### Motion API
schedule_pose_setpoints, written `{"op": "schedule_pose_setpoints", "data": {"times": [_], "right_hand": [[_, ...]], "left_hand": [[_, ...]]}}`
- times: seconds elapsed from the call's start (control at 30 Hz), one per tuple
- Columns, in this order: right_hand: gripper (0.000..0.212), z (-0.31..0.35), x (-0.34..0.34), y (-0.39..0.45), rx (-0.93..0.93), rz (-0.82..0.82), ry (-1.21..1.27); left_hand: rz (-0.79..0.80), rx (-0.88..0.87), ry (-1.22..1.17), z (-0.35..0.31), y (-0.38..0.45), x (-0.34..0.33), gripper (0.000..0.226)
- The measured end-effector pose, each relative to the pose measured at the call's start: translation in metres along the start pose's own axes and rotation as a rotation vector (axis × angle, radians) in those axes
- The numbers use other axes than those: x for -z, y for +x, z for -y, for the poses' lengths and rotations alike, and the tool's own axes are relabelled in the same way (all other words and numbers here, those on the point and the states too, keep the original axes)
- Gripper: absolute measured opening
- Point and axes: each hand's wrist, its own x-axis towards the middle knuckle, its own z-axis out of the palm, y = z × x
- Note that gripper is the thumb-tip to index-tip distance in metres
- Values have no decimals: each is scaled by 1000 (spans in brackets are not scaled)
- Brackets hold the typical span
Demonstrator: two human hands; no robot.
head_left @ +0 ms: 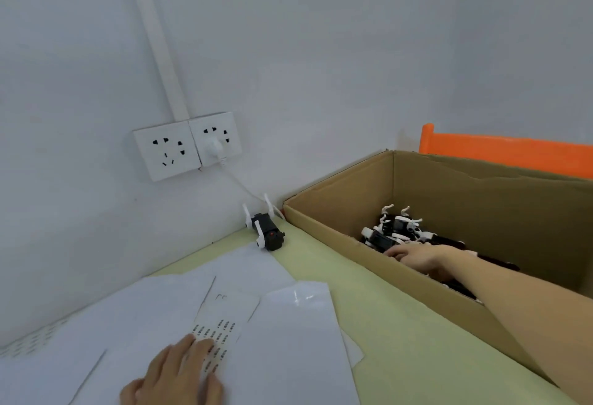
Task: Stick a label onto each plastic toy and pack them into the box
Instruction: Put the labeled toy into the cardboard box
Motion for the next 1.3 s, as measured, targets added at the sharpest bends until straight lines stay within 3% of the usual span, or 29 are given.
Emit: {"op": "schedule_pose_setpoints", "data": {"times": [0.03, 0.13, 0.23, 0.3, 0.37, 0.43, 0.53, 0.6, 0.7, 0.97, 1.17, 1.3], "right_hand": [[38, 1, -1, 0, 19, -6, -38], [31, 9, 0, -8, 131, -232, -87], [27, 28, 5, -23, 306, -544, -114], [30, 51, 2, -41, 453, -697, -60], [32, 78, -11, -66, 588, -803, -23], [32, 105, -37, -97, 705, -850, 48], [31, 138, -95, -143, 833, -789, 92], [31, 154, -136, -170, 905, -667, 104], [35, 165, -189, -192, 936, -421, 132], [26, 198, -270, -223, 973, -77, -125], [21, 232, -325, -255, 864, 23, -365], [11, 237, -353, -269, 820, -80, -464]], "left_hand": [[111, 29, -26, -1, 0, 3, 57], [103, 140, 164, 0, 3, 2, 76], [149, 121, 246, 10, 6, -5, 57], [210, 99, 283, 10, 4, -8, 60], [262, 122, 206, 9, 3, -6, 62], [278, 197, -52, 11, 4, 3, 51], [78, 279, -571, 22, 0, 21, 32], [-90, 264, -651, 38, -8, 37, 27], [-240, 251, -572, 77, -28, 53, 21], [-92, 385, -178, 158, -126, 57, 35], [-89, 311, -69, 159, -143, 47, 59], [-141, 270, -60, 163, -144, 44, 61]]}}
